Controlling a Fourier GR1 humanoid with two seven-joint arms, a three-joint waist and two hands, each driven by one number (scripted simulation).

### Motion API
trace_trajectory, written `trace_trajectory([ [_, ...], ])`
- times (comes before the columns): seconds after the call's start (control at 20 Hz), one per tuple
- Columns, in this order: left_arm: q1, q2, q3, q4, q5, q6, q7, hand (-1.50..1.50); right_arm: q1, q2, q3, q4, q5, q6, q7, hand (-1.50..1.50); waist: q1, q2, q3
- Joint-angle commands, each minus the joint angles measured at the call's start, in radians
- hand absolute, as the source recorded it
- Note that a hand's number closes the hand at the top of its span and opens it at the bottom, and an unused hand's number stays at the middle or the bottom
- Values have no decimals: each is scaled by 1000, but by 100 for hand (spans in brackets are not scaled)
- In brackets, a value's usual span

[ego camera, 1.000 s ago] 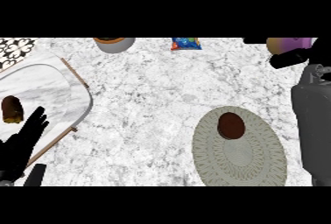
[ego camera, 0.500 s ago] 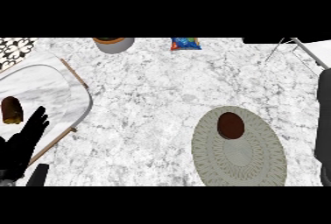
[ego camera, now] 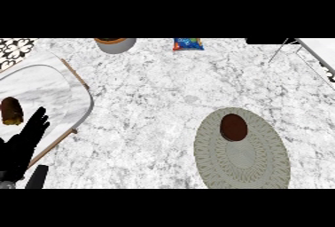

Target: Pick the can from the placemat and place it in the tiered shelf

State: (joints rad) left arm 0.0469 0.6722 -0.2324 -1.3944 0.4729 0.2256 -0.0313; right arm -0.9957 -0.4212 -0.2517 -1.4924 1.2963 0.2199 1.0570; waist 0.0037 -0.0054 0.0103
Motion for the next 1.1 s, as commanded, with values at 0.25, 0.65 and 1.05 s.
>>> trace_trajectory([
  [0.25, -52, -82, -28, -12, -23, 44, 10, 0, -115, -127, -87, 224, 17, 74, -11, 150, 3, 8, -11],
  [0.65, -51, -45, 8, -20, 7, 34, 27, 0, -100, -260, -129, 384, 51, 37, -114, 150, 2, 7, -10],
  [1.05, -89, -58, 0, 37, 9, 8, -3, 0, -54, -275, -201, 543, 13, -195, -193, 150, 3, 12, -10],
])
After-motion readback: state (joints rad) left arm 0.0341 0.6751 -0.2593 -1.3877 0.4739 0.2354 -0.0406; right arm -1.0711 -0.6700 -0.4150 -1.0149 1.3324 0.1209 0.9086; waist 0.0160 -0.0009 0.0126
